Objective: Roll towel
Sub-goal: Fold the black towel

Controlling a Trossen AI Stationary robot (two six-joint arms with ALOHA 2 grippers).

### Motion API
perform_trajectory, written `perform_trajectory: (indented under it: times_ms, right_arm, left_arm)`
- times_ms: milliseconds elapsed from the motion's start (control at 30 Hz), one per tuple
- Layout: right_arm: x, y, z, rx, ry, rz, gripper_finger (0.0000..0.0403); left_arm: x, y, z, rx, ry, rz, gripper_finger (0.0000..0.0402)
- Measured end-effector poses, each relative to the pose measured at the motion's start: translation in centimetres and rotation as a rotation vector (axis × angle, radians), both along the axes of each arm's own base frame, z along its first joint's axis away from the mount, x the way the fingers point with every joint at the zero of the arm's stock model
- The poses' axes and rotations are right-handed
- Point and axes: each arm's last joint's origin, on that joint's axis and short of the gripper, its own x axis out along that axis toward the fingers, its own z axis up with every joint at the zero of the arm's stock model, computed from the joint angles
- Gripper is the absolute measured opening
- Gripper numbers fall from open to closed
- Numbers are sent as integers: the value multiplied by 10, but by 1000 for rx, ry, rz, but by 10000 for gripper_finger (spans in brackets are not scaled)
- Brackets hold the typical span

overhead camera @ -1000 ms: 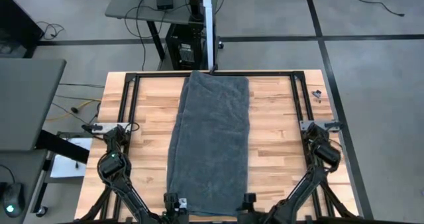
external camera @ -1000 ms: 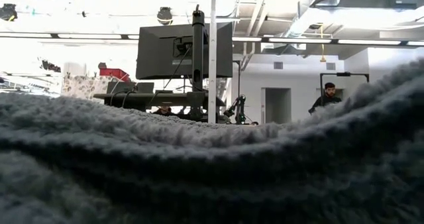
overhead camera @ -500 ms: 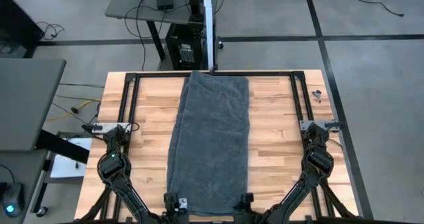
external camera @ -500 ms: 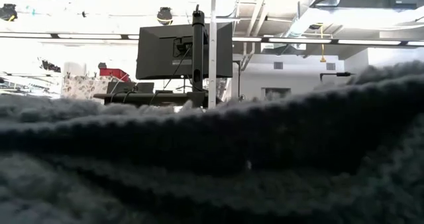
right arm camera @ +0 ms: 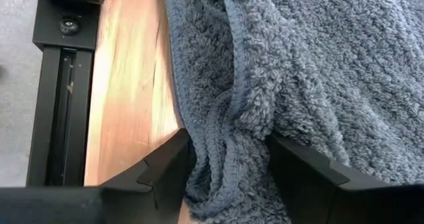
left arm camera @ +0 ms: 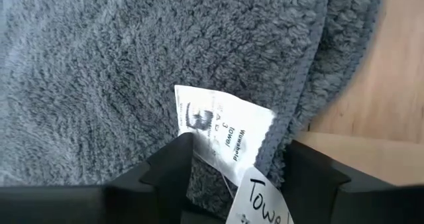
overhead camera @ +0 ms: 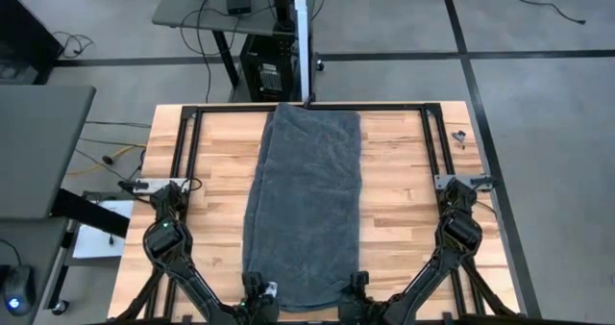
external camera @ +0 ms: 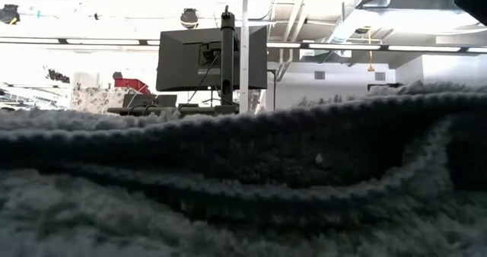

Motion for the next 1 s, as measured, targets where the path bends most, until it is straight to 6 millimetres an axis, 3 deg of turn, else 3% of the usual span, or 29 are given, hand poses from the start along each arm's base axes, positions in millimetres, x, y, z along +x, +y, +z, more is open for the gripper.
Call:
perform_trajectory:
  times_ms: [233, 367, 433, 667, 833, 1000]
  right_arm:
    - [0, 1, -1, 34, 25, 4, 128]
    - [-1, 2, -1, 87, 51, -32, 39]
    - [-1, 2, -1, 123, 64, -51, 14]
    - [-17, 14, 16, 247, 33, -144, 4]
    - [-22, 17, 34, 319, 57, -125, 2]
    - [-23, 17, 45, 356, 63, -122, 2]
  left_arm:
    - [-1, 0, -2, -17, 24, -9, 147]
    - [-1, -3, -2, -67, 55, -1, 47]
    - [-1, -6, 1, -95, 67, 13, 14]
    - [-3, -12, 29, -292, 126, 100, 2]
    - [-7, -7, 65, -400, 78, 101, 1]
    - [-8, -5, 81, -533, 27, 75, 1]
